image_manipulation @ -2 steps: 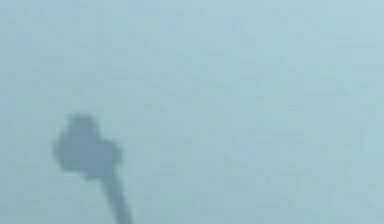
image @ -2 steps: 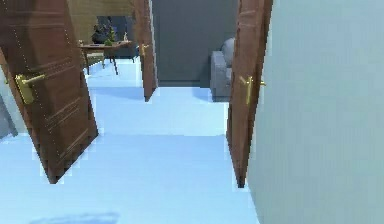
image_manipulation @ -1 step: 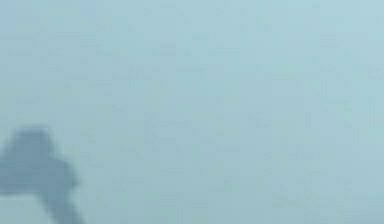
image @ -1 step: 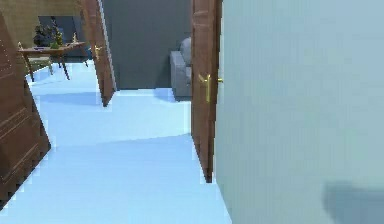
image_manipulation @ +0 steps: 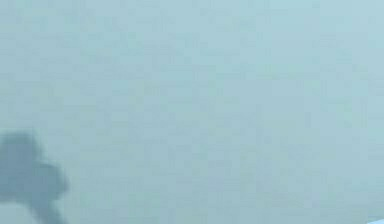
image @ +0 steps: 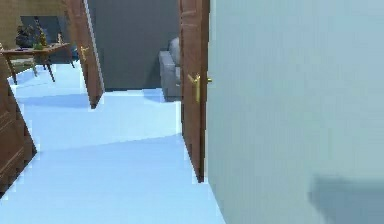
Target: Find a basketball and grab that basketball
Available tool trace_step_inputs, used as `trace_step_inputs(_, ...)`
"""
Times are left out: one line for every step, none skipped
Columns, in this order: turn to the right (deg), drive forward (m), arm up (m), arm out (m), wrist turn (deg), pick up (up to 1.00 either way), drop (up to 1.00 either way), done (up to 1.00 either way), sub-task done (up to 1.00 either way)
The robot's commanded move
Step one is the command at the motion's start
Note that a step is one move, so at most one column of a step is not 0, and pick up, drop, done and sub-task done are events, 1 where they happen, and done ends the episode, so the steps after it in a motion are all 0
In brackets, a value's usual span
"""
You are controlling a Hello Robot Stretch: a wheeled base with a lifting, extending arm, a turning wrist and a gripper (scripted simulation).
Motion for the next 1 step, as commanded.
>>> trace_step_inputs(0.0, 0.10, 0.00, 0.00, 0.0, 0.00, 0.00, 0.00, 0.00)
